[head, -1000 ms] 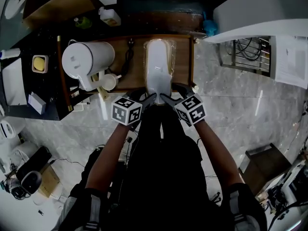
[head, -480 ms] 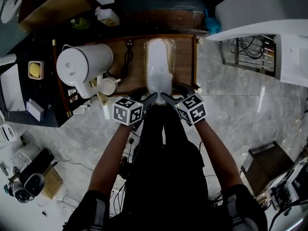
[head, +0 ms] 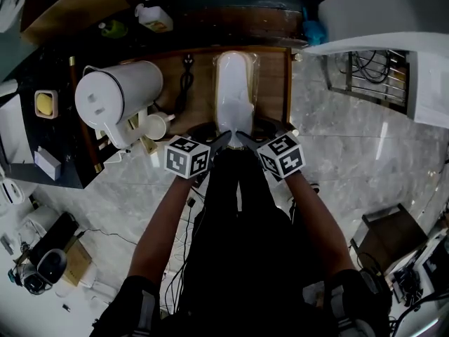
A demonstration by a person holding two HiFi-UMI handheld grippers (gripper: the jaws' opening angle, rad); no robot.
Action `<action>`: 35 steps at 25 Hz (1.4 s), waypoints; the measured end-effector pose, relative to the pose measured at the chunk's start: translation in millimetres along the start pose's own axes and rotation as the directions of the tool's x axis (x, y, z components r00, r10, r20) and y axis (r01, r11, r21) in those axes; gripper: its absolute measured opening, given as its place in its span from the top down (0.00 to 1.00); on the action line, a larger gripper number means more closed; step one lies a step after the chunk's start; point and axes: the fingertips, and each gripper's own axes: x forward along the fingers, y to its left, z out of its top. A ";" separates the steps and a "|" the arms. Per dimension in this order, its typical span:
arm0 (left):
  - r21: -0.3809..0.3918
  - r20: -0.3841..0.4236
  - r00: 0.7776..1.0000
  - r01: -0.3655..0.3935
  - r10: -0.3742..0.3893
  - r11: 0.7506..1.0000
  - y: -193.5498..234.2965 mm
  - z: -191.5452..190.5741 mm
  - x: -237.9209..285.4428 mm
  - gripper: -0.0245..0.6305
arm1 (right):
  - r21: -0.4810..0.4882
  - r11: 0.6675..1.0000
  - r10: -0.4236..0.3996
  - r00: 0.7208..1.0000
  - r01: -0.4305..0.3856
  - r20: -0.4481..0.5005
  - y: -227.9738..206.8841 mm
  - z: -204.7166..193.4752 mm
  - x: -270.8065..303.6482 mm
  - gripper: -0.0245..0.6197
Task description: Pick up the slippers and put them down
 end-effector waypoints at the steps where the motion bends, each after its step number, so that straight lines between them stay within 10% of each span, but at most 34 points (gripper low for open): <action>1: -0.003 -0.002 1.000 0.001 -0.001 1.000 1.0 -0.1 1.4 0.64 | 0.002 1.000 0.000 1.000 0.000 -0.001 -1.1 -0.4 1.0 0.55; 35: -0.095 -0.049 0.998 0.032 -0.037 0.995 29.5 -7.3 28.2 0.64 | 0.078 0.997 0.017 0.999 -0.014 -0.034 -21.4 -12.3 30.6 0.55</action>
